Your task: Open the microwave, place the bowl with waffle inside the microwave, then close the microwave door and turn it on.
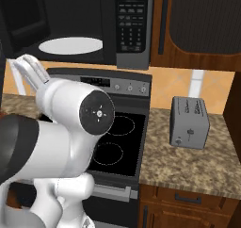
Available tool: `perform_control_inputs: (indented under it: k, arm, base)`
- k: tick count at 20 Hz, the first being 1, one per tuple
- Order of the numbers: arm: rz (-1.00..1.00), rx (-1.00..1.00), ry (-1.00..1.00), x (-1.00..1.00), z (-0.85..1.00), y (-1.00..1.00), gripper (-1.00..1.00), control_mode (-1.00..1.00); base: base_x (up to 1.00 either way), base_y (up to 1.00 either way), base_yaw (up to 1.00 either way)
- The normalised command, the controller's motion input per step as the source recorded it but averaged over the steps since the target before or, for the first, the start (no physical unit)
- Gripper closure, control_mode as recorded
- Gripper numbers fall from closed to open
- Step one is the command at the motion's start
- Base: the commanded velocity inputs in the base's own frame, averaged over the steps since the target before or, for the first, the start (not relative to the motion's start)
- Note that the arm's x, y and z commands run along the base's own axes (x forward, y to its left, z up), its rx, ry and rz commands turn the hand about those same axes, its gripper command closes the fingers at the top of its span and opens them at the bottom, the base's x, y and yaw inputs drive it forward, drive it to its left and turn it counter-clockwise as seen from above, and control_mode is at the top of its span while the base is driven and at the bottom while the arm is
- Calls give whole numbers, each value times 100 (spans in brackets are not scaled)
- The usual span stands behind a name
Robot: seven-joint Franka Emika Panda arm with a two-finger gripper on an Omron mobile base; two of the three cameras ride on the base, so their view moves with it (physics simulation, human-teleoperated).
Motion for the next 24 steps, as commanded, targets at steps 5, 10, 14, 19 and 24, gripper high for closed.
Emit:
perform_control_inputs:
  k: [5,10,14,19,24]
  arm:
    - [15,31,5,60,-51,41,100,-100]
    - [8,11,6,29,-49,82,100,-100]
    - [23,9,7,1,-13,73,100,-100]
    - [23,11,8,0,3,70,100,-100]
    - [18,4,17,0,17,84,100,-100]
  base:
    - [0,0,0]
    - [0,0,0]
    - [0,0,0]
    - [0,0,0]
    - [0,0,0]
